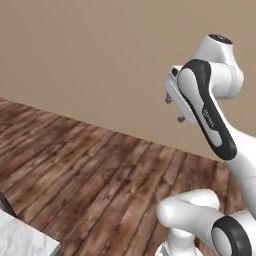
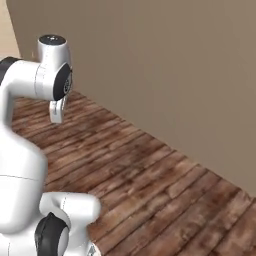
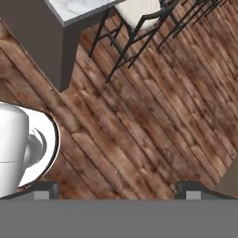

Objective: Organize the utensils by type. Pick up the wooden spoons from the counter and place them in the open cabinet. Then pick up the metallic utensils from the counter and place them in the open drawer.

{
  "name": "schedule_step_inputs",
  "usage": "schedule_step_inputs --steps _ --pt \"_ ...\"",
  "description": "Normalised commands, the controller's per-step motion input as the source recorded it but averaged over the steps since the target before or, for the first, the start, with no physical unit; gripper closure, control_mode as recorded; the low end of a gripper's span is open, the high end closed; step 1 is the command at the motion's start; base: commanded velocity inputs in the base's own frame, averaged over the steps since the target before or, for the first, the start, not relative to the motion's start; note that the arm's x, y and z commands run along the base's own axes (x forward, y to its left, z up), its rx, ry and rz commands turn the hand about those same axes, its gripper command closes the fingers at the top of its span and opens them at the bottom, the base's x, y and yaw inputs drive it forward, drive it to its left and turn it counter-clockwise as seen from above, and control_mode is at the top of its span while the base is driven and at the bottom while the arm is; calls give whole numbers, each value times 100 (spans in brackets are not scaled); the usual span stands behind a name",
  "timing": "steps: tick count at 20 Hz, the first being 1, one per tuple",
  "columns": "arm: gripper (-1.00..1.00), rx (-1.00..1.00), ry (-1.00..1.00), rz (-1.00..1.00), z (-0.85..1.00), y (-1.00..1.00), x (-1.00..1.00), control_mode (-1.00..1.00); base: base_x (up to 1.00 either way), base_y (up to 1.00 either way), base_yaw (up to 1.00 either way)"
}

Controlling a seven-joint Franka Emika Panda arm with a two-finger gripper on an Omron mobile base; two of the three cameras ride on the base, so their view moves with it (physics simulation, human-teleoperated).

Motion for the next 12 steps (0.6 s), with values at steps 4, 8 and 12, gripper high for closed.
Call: schedule_step_inputs --steps 4,8,12 --pt "-100 0 0 0 0 0 0 100 72 -5 76" --pt "-100 0 0 0 0 0 0 100 93 -13 47" --pt "-100 0 0 0 0 0 0 100 100 -15 27"
